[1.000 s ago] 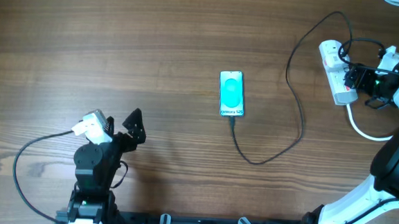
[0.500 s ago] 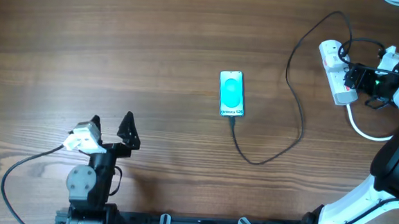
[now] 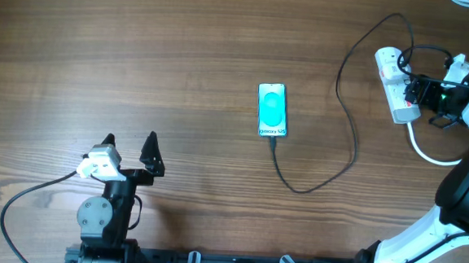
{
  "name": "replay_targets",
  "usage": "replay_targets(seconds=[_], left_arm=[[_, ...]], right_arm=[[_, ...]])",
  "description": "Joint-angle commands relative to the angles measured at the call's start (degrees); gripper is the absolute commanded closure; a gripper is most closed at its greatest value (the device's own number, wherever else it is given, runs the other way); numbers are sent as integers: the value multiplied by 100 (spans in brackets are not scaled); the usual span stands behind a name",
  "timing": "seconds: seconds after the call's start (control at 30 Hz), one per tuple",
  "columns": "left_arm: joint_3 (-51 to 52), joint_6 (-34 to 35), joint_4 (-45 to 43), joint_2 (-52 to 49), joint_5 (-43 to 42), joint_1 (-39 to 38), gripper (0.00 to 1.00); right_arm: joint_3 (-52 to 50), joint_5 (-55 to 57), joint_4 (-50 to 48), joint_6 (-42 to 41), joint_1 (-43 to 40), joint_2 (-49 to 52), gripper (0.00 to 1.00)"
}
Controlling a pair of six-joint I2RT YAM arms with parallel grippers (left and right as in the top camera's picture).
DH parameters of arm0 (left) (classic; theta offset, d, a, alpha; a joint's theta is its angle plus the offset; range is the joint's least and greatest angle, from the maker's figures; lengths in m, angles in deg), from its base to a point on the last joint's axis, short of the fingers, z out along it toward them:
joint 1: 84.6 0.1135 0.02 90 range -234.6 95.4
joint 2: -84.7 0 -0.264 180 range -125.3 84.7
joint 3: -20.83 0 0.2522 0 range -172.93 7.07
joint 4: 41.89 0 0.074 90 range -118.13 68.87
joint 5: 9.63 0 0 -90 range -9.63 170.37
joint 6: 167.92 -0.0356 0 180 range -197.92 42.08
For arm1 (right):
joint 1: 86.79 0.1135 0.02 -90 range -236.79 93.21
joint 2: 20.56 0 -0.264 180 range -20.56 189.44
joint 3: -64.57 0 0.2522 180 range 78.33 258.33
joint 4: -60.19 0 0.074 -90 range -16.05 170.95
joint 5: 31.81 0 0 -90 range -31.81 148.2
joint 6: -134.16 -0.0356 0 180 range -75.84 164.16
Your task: Plug charger to phone and switch on socket
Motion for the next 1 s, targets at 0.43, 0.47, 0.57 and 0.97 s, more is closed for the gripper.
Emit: replay_targets(seconds=[0.43, 0.47, 0.57, 0.97], left_arm=[[15, -138, 48, 52, 79, 9, 0], [15, -138, 48, 52, 81, 9, 0], [15, -138, 48, 52, 79, 9, 0], [15, -138, 48, 52, 79, 9, 0]], right_arm=[[57, -37, -22, 76, -7, -177, 0], [57, -37, -22, 74, 2, -306, 0], [57, -37, -24, 76, 4, -800, 0], [-98, 129, 597, 885, 511, -2677, 0]])
